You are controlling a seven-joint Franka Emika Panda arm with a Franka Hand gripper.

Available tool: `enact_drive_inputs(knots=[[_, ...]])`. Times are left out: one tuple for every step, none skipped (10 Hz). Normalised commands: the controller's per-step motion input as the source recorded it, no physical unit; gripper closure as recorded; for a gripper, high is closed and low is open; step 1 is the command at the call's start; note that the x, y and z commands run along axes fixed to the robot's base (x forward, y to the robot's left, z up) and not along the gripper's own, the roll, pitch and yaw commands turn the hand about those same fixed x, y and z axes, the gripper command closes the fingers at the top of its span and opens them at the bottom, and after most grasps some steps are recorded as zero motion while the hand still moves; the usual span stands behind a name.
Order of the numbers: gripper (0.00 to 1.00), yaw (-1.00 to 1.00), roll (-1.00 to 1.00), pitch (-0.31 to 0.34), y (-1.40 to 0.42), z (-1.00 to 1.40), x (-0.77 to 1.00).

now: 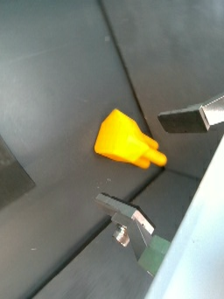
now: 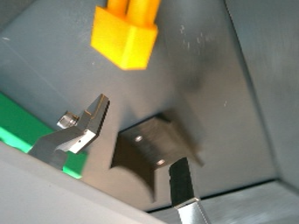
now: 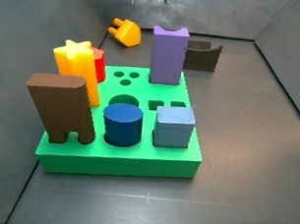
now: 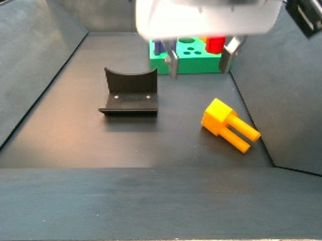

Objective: Pick up the 3 prong object. Move up. Place the 3 prong object on the fixture. Regrasp the 3 prong object. Move to above the board. Insert the 3 prong object.
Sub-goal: Pick up the 3 prong object.

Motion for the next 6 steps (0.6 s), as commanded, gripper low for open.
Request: enact_drive_inputs(knots=[[0.00, 0.96, 0.01, -0.140, 0.19, -0.86, -0.09], [0.00, 0.97, 0.00, -0.131, 0.19, -0.85, -0.07], [0.00, 0.93, 0.11, -0.154, 0.14, -0.87, -0.15], [0.00, 0.72, 0.10, -0.137, 0.03, -0.89, -0.41], [0.00, 0.36, 0.05, -0.179, -0.08, -0.85, -0.74], [0.00, 0.12, 0.00, -0.139, -0.16, -0.74, -0.76]])
